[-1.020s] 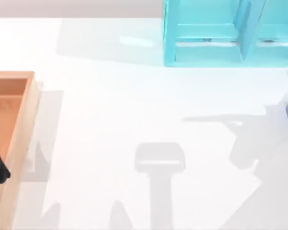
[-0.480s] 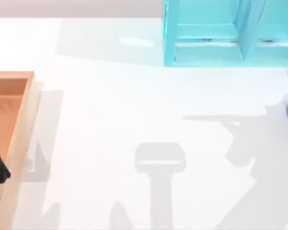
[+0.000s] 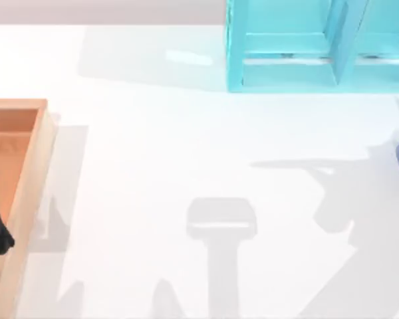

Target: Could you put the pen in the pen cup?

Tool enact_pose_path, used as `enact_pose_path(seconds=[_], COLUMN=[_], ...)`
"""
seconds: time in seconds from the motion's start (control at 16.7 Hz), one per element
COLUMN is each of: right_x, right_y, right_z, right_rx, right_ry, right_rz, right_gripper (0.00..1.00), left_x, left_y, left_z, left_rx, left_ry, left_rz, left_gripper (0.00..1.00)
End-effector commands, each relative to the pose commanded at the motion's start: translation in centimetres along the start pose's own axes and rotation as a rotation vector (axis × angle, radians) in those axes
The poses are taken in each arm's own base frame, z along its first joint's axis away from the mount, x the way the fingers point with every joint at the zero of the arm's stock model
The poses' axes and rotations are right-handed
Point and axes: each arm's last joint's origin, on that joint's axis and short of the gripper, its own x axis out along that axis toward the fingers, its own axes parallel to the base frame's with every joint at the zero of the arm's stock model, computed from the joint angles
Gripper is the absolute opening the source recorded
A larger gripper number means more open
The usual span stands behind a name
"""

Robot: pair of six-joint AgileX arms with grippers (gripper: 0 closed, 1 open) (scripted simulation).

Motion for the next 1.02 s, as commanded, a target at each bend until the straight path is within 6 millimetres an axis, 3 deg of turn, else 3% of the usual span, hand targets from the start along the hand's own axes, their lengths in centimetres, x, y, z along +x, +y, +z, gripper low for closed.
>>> enact_pose_path(seconds=[0.66,1.02], right_x=[0.00,0.00], right_y=[0.00,0.00], right_z=[0.00,0.00], right_rx=[0.000,0.000], right_ry=[0.000,0.000], right_rz=[0.000,0.000], right_gripper=[0.98,1.00], left_x=[0.00,0.00], left_y=[0.00,0.00], left_z=[0.00,0.00], left_rx=[0.000,0.000], left_ry=[0.000,0.000], left_rz=[0.000,0.000], left_gripper=[1.00,1.00])
